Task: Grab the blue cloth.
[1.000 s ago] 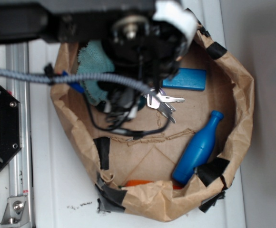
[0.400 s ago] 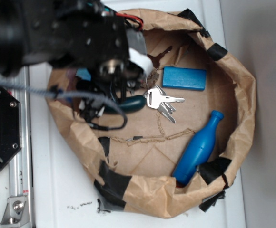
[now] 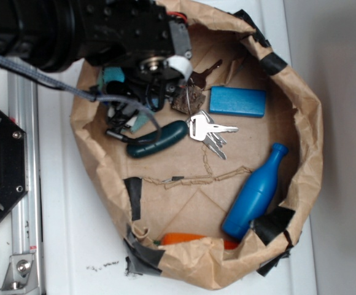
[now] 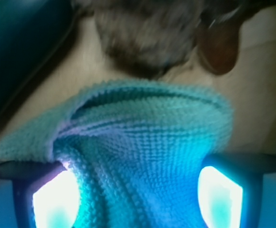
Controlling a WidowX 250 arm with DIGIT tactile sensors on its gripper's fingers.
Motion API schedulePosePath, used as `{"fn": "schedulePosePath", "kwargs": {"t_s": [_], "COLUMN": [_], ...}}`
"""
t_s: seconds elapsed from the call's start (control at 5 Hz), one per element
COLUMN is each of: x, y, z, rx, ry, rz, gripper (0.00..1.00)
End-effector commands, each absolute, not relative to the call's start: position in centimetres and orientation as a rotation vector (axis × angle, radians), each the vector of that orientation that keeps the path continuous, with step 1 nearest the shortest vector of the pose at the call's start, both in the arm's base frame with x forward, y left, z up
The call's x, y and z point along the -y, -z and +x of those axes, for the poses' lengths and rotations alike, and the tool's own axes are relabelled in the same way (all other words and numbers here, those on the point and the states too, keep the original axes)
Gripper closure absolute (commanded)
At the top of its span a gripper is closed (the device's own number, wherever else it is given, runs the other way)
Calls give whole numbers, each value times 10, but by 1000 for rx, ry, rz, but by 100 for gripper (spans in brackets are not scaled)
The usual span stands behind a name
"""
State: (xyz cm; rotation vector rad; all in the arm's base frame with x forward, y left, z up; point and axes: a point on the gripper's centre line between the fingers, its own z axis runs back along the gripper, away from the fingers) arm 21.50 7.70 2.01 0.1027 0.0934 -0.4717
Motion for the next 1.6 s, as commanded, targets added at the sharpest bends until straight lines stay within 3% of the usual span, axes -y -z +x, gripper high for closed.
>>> {"fn": "schedulePosePath", "kwargs": {"t_s": [0.0, 0.8, 1.0, 1.2, 1.4], "x": [-70, -72, -48, -13, 13], "y": [-24, -33, -83, -136, -186], "z": [217, 215, 223, 254, 281], "rx": [-44, -2, 154, 252, 227], "ry": [466, 462, 422, 353, 259], "rz": [96, 111, 109, 9, -14], "gripper": [100, 100, 100, 100, 100]}}
